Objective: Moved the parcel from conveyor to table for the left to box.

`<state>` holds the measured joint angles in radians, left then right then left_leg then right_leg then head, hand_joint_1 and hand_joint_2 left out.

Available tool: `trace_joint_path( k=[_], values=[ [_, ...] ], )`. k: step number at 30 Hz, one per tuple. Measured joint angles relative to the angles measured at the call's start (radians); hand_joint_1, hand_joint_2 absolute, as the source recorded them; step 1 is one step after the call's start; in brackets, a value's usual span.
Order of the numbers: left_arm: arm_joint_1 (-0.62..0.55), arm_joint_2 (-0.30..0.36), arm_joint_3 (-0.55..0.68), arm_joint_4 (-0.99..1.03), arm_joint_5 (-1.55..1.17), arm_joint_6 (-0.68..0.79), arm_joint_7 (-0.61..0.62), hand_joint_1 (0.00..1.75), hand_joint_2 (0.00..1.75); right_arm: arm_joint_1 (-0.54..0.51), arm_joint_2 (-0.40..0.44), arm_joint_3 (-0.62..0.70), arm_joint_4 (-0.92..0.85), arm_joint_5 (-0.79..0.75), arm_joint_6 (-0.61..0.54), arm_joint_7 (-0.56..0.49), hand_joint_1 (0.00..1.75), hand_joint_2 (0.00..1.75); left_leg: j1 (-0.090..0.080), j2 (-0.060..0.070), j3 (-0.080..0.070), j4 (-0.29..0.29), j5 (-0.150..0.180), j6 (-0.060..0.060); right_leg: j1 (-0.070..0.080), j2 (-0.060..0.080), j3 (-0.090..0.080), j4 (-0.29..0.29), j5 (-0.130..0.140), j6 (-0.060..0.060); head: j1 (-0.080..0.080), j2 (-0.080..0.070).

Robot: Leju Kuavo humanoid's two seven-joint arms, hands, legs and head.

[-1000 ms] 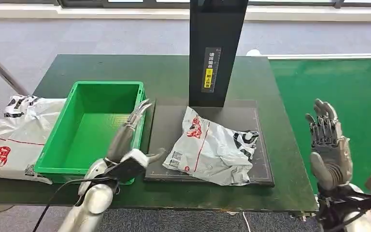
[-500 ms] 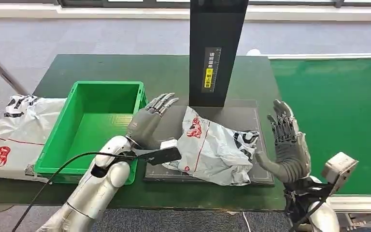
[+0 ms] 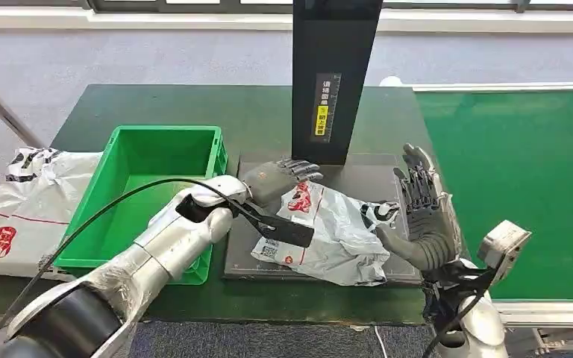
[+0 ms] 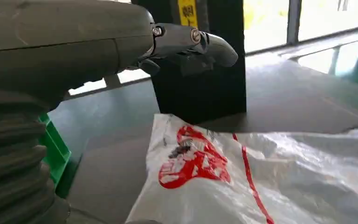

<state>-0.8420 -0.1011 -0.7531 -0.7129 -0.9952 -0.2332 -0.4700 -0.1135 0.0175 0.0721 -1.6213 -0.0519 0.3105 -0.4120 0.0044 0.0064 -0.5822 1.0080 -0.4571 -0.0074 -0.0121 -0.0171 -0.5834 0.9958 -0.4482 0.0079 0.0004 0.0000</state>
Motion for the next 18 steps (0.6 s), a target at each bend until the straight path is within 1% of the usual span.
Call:
trace_joint_path(
  k=[4,8,12,18],
  values=[
    [-0.056,-0.052,-0.054,0.103,0.054,-0.076,-0.012,0.0,1.75,-0.01,0.001,0.0,0.014,0.002,-0.016,-0.002,0.0,1.75,0.0,-0.001,-0.001,0.0,0.0,0.0,0.0,-0.002,0.0,0.0,0.0,0.0,0.0,0.0],
    [-0.074,-0.1,-0.095,0.182,0.086,-0.087,-0.008,0.0,1.75,-0.012,0.003,0.008,0.025,0.005,-0.029,-0.005,0.0,1.75,0.0,0.0,-0.001,0.0,0.0,0.0,0.0,0.0,0.0,0.0,0.0,0.0,0.0,0.0],
    [-0.082,-0.12,-0.115,0.223,0.095,-0.087,-0.001,0.0,1.75,-0.012,0.005,0.014,0.028,0.006,-0.029,-0.005,0.0,1.75,0.0,-0.001,-0.001,0.0,0.0,0.0,0.0,-0.001,0.0,0.0,0.0,0.0,0.0,0.0],
    [-0.086,-0.132,-0.129,0.254,0.098,-0.087,-0.001,0.0,1.75,-0.012,0.006,0.015,0.033,0.006,-0.029,-0.006,0.0,1.75,0.0,-0.001,-0.001,0.0,0.0,0.0,0.0,-0.001,0.0,0.0,0.0,0.0,0.0,0.0]
  ],
)
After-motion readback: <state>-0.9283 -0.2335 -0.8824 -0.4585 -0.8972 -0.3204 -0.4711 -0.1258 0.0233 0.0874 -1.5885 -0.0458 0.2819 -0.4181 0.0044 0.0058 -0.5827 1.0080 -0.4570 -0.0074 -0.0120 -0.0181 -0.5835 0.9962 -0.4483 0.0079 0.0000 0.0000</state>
